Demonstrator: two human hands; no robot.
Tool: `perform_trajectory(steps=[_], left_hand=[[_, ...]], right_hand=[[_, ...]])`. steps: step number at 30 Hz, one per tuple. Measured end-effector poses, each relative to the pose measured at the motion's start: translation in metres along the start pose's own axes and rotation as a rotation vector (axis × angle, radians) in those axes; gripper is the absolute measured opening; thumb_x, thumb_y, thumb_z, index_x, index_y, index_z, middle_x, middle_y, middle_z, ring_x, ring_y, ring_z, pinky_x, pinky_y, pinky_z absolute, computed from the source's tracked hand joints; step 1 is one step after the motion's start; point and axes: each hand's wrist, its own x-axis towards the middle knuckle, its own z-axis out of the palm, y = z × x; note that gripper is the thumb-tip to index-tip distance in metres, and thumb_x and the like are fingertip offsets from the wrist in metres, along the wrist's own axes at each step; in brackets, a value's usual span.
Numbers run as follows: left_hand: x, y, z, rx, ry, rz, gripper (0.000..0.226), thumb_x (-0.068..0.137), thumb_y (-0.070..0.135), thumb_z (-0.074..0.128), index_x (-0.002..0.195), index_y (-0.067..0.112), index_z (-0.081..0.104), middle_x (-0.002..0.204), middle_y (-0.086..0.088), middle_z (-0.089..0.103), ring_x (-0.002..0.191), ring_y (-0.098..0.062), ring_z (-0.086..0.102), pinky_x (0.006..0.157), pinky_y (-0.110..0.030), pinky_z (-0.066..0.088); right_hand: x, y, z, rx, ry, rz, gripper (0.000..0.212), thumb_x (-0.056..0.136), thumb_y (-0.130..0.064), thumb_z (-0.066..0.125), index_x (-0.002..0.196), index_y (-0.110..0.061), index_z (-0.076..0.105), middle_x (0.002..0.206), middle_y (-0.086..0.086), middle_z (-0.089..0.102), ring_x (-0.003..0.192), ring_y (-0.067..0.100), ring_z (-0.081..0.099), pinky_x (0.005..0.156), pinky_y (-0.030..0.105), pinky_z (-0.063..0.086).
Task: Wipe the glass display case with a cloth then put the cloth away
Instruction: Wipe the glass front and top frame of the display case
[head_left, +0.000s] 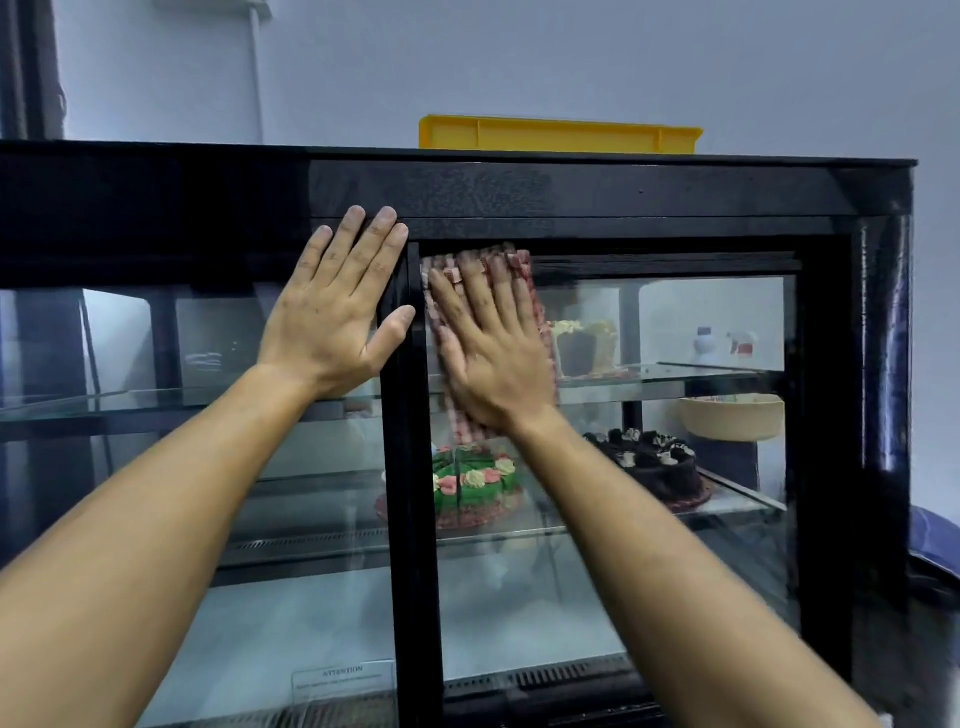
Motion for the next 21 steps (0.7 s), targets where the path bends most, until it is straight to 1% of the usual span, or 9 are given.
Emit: perform_trajectory(steps=[2, 3, 5, 8, 11, 14, 17, 19, 21], left_hand=[[-0.001, -0.001, 0.000, 0.008, -0.006, -0.002, 0.076, 0.104, 0.052, 0.032, 0.166, 0.010, 0.019, 0.174, -0.008, 0.012, 0.162, -0.028, 0.006, 0.131, -0.049, 0.008], [-0.001, 0.000, 0.001, 0.008, -0.013, -0.002, 0.077, 0.104, 0.053, 0.032, 0.166, 0.011, 0.018, 0.175, -0.008, 0.011, 0.162, -0.027, 0.005, 0.131, -0.049, 0.008], [-0.001, 0.001, 0.000, 0.011, -0.024, -0.009, 0.077, 0.104, 0.054, 0.031, 0.167, 0.011, 0.017, 0.175, -0.007, 0.009, 0.162, -0.027, 0.004, 0.131, -0.049, 0.007], [0.000, 0.001, 0.001, 0.021, -0.002, -0.011, 0.075, 0.104, 0.052, 0.031, 0.166, 0.011, 0.018, 0.174, -0.008, 0.011, 0.162, -0.028, 0.006, 0.131, -0.049, 0.008], [0.001, 0.001, 0.001, 0.018, 0.019, -0.007, 0.072, 0.106, 0.049, 0.031, 0.166, 0.010, 0.021, 0.174, -0.008, 0.015, 0.161, -0.029, 0.009, 0.131, -0.050, 0.009], [0.001, 0.001, 0.001, 0.022, 0.019, -0.009, 0.070, 0.107, 0.047, 0.030, 0.166, 0.010, 0.021, 0.174, -0.008, 0.014, 0.161, -0.029, 0.009, 0.131, -0.050, 0.009], [0.000, 0.002, 0.001, 0.026, 0.013, -0.008, 0.069, 0.108, 0.047, 0.029, 0.166, 0.011, 0.020, 0.174, -0.007, 0.013, 0.161, -0.028, 0.008, 0.131, -0.050, 0.009], [0.000, 0.002, 0.001, 0.022, 0.007, -0.008, 0.069, 0.108, 0.047, 0.028, 0.166, 0.012, 0.019, 0.174, -0.007, 0.013, 0.161, -0.028, 0.007, 0.131, -0.050, 0.009], [-0.001, 0.002, 0.001, 0.022, 0.007, -0.014, 0.068, 0.108, 0.046, 0.029, 0.166, 0.012, 0.019, 0.174, -0.007, 0.013, 0.161, -0.028, 0.007, 0.131, -0.049, 0.008]], right_hand=[[-0.005, 0.043, -0.009, -0.033, -0.030, -0.035, 0.060, 0.109, -0.050, 0.024, 0.165, -0.028, 0.026, 0.174, 0.010, 0.017, 0.161, 0.031, 0.011, 0.130, 0.053, 0.009], [-0.010, 0.067, -0.014, -0.041, -0.035, 0.024, 0.060, 0.109, -0.052, 0.022, 0.165, -0.030, 0.024, 0.174, 0.009, 0.016, 0.161, 0.031, 0.011, 0.130, 0.054, 0.010], [-0.024, 0.119, -0.026, -0.054, -0.020, 0.206, 0.060, 0.109, -0.054, 0.021, 0.165, -0.034, 0.019, 0.175, 0.006, 0.013, 0.162, 0.028, 0.006, 0.130, 0.053, 0.009], [-0.048, 0.193, -0.049, -0.009, -0.039, 0.515, 0.067, 0.106, -0.058, 0.016, 0.167, -0.030, 0.014, 0.176, 0.005, 0.003, 0.160, 0.022, -0.009, 0.131, 0.047, -0.004], [-0.058, 0.231, -0.062, 0.039, -0.028, 0.733, 0.069, 0.106, -0.054, 0.014, 0.168, -0.024, 0.009, 0.175, 0.011, -0.003, 0.161, 0.031, -0.009, 0.129, 0.053, -0.005], [-0.057, 0.216, -0.053, 0.020, 0.057, 0.902, 0.068, 0.106, -0.049, 0.016, 0.168, -0.023, 0.008, 0.175, 0.013, 0.000, 0.161, 0.036, -0.005, 0.129, 0.052, -0.006], [-0.047, 0.169, -0.038, 0.038, 0.154, 1.109, 0.068, 0.106, -0.048, 0.013, 0.168, -0.020, 0.008, 0.174, 0.015, 0.002, 0.160, 0.039, -0.003, 0.129, 0.054, -0.006], [-0.035, 0.121, -0.027, 0.021, 0.167, 1.076, 0.069, 0.107, -0.049, 0.011, 0.168, -0.015, 0.007, 0.174, 0.018, 0.002, 0.160, 0.041, -0.002, 0.128, 0.058, -0.005], [-0.023, 0.067, -0.014, -0.018, 0.150, 0.884, 0.069, 0.109, -0.049, 0.015, 0.166, -0.011, 0.009, 0.173, 0.022, 0.004, 0.159, 0.043, 0.003, 0.127, 0.059, -0.003]])
